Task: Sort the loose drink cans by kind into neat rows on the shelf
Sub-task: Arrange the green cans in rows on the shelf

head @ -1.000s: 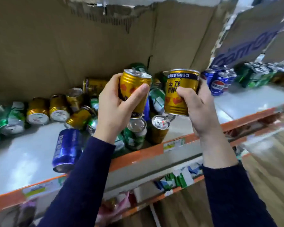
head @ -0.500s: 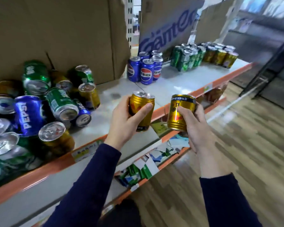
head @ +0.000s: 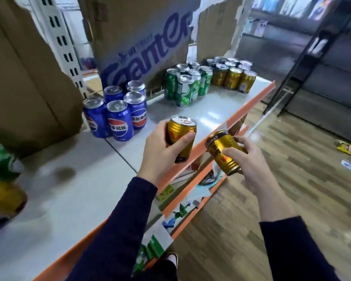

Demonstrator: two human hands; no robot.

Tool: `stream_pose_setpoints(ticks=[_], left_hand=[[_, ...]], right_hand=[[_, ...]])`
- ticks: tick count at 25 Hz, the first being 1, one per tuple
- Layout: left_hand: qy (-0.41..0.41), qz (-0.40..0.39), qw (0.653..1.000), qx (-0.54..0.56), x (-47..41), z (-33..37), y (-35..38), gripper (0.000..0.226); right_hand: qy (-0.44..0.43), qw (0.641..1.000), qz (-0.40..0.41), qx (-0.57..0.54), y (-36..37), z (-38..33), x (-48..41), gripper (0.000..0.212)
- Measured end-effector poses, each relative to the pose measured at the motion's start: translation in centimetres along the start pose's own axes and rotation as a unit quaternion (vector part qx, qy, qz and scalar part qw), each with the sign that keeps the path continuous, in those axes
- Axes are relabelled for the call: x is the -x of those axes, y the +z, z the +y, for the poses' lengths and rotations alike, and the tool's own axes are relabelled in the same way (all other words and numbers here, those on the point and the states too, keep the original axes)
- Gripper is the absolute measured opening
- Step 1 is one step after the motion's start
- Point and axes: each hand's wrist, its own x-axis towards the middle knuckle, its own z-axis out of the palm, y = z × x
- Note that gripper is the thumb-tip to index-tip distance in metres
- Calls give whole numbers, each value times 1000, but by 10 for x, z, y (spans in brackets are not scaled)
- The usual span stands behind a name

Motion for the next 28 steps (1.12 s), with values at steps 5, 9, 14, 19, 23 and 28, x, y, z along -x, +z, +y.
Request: stream_pose_setpoints(ticks=[5, 9, 14, 19, 23, 28], left_hand=[[16, -31, 999, 9, -88, -12, 56, 40], [14, -52, 999, 0, -138, -21, 110, 43], [13, -35, 999, -18, -199, -28, 187, 43], [-12, 43, 999, -28, -256, -21, 272, 60], [-31, 110, 993, -25, -297, -12, 325, 66], [-36, 169, 983, -58, -339, -16, 346, 71]], right_hand=[[0, 998, 60, -5, -34, 1, -74, 63], [-23, 994, 108, -3, -73, 12, -134, 57], [-52, 992, 117, -4, -133, 28, -229, 64], [-88, 994, 61, 23, -205, 24, -323, 59], [-117, 992, 24, 32, -254, 20, -390, 56], [-153, 988, 2, 34, -261, 8, -470, 64]])
